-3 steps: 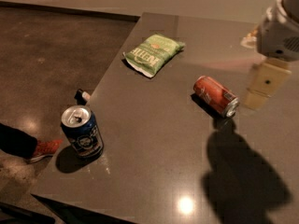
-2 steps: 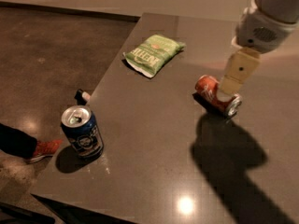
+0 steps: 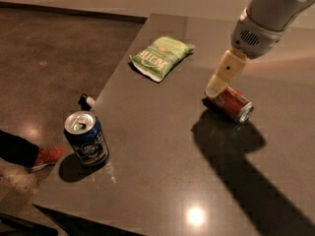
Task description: Place coke can upright
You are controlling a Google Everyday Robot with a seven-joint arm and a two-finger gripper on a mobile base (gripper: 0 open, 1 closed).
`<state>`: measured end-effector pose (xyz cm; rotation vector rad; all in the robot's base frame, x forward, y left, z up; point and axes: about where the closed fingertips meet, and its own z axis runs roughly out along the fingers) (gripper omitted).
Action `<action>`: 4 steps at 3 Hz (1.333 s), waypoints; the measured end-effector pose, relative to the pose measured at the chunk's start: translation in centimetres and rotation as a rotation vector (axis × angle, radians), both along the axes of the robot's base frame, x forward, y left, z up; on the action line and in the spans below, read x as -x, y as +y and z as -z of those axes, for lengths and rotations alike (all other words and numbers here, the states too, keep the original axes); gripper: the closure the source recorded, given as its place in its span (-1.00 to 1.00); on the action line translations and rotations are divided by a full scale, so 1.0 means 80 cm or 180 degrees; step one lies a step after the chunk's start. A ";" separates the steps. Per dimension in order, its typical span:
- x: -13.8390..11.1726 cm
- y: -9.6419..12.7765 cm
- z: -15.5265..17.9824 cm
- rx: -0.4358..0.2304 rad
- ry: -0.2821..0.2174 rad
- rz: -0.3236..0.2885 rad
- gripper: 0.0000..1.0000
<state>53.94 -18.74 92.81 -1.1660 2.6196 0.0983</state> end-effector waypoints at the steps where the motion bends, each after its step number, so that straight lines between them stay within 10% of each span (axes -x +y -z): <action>1: -0.011 -0.003 0.027 -0.0047 0.0111 0.0366 -1.00; 3: -0.025 0.011 0.084 0.0057 0.0367 0.0564 -0.95; 4: -0.026 0.015 0.094 0.0123 0.0432 0.0544 -0.50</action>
Offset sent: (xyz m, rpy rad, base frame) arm 0.0202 0.0052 -0.0727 0.0030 0.1257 -0.2252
